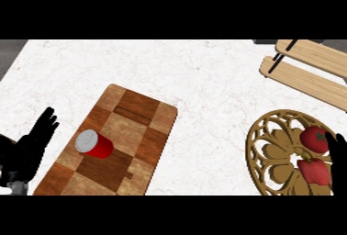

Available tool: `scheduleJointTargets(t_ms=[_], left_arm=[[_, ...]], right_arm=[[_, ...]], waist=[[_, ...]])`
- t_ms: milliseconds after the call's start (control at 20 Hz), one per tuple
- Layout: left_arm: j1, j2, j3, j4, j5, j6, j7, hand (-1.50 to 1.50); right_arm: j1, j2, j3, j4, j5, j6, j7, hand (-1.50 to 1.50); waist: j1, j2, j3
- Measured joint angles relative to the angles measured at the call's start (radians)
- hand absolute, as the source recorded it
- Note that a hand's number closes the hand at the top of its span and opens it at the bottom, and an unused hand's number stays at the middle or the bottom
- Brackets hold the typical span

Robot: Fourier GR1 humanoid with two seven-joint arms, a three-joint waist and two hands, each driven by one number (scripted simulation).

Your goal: Pick the bell pepper from the placemat and place it in the tiered shelf

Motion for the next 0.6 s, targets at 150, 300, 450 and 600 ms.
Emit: scheduleJointTargets(t_ms=[150, 300, 450, 600], left_arm=[[0.006, -0.005, 0.02, -0.006, -0.008, -0.017, 0.004, 0.0], [0.005, -0.008, 0.042, -0.013, -0.017, -0.038, 0.016, 0.0], [0.013, -0.029, 0.051, -0.029, -0.035, -0.042, 0.027, 0.0], [0.006, -0.047, 0.061, -0.005, -0.057, -0.055, 0.013, 0.0]], right_arm=[[-0.001, 0.006, -0.037, 0.055, 0.008, -0.02, -0.04, -1.5], [-0.024, 0.018, -0.061, 0.112, 0.023, -0.03, -0.076, -1.5], [-0.039, 0.024, -0.088, 0.173, 0.037, -0.061, -0.133, -1.5], [-0.049, 0.026, -0.116, 0.226, 0.045, -0.085, -0.19, -1.5]], waist=[[-0.001, 0.0, 0.0], [-0.001, 0.0, 0.0], [-0.001, 0.0, 0.001], [-0.001, 0.0, 0.0]])
